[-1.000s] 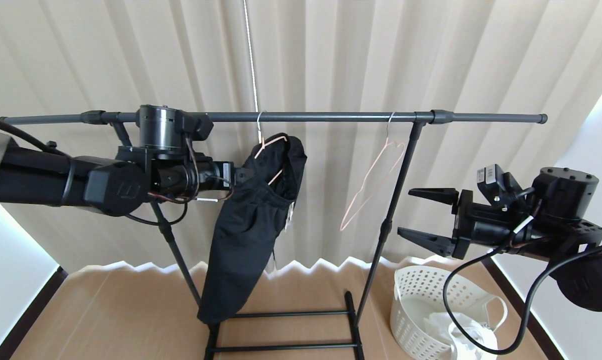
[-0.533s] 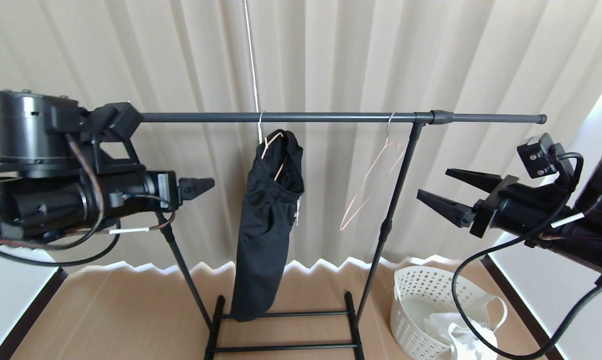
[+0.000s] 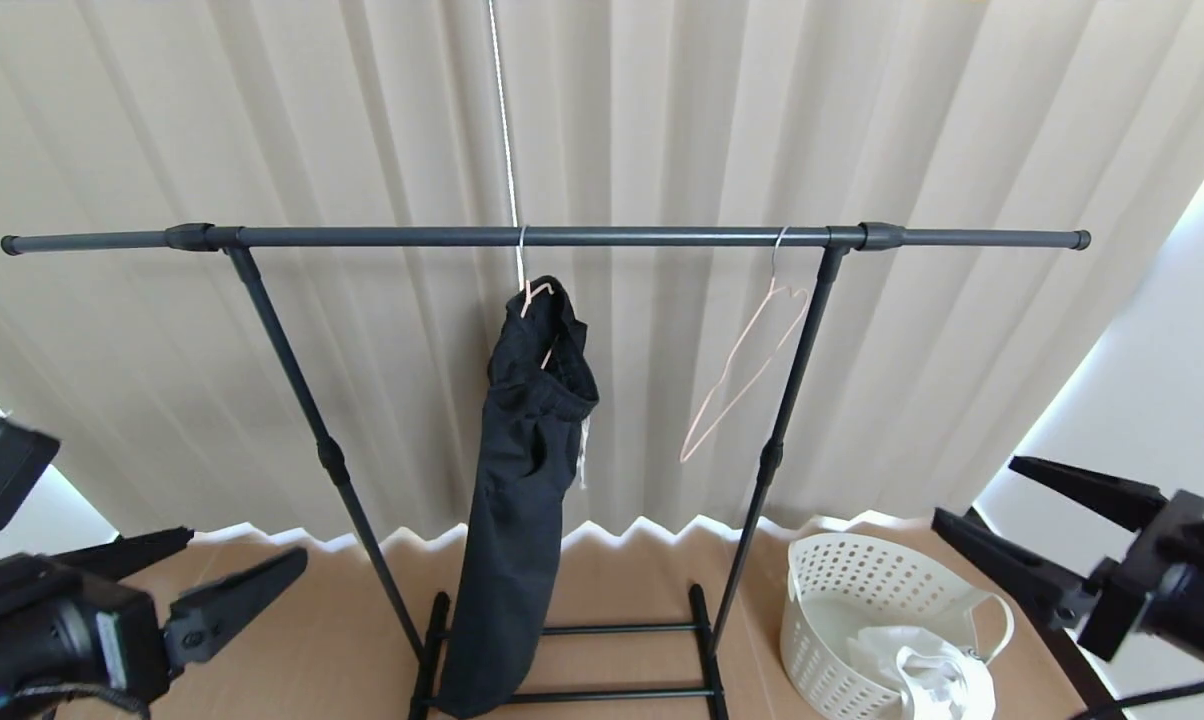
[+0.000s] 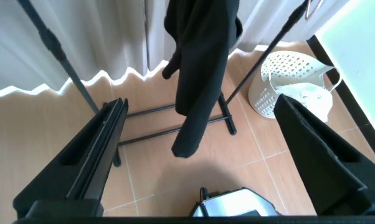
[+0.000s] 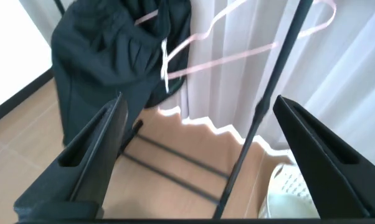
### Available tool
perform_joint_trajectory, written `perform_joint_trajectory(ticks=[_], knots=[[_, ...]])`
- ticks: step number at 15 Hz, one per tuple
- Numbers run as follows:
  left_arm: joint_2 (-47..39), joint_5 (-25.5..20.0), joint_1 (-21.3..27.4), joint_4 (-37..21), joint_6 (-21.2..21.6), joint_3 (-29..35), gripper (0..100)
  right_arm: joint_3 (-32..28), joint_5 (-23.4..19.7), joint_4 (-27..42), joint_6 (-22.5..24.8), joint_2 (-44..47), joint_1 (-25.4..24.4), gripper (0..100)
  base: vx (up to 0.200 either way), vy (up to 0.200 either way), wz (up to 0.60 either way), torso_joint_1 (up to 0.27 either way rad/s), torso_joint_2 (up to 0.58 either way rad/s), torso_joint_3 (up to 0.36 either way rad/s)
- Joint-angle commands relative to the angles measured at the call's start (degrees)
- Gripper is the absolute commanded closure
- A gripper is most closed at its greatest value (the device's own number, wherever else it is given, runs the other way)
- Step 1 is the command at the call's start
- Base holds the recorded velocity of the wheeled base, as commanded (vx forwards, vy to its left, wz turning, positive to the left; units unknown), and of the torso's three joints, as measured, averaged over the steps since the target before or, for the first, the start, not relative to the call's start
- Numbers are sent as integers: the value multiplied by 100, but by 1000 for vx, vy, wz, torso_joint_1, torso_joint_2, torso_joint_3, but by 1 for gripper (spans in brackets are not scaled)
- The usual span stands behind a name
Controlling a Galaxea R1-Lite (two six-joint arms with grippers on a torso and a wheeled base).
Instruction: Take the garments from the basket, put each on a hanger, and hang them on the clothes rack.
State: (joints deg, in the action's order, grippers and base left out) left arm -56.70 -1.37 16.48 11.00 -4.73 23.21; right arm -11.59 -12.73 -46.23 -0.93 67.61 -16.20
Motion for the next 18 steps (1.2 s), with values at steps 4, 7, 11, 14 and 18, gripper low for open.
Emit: perform_joint_trajectory(ticks=[4,7,11,14,18], knots=[[2286,13,-5,-36,-2,-1890,0,1159,693,1933,14,-2946,-287,0,0,0,0,0,0,0],[2901,13,-5,-177,-2,-2321,0,1159,789,3840,216,-4616,-234,0,0,0,0,0,0,0],[3481,-4,-5,-502,-2,-2321,0,1080,877,4552,189,-5302,73,0,0,0,0,0,0,0],[3727,93,-31,-520,165,-2321,0,1098,921,4561,567,-5610,979,0,0,0,0,0,0,0],[4378,172,-892,-643,693,-2321,0,1159,886,4588,831,-6374,1559,0,0,0,0,0,0,0]])
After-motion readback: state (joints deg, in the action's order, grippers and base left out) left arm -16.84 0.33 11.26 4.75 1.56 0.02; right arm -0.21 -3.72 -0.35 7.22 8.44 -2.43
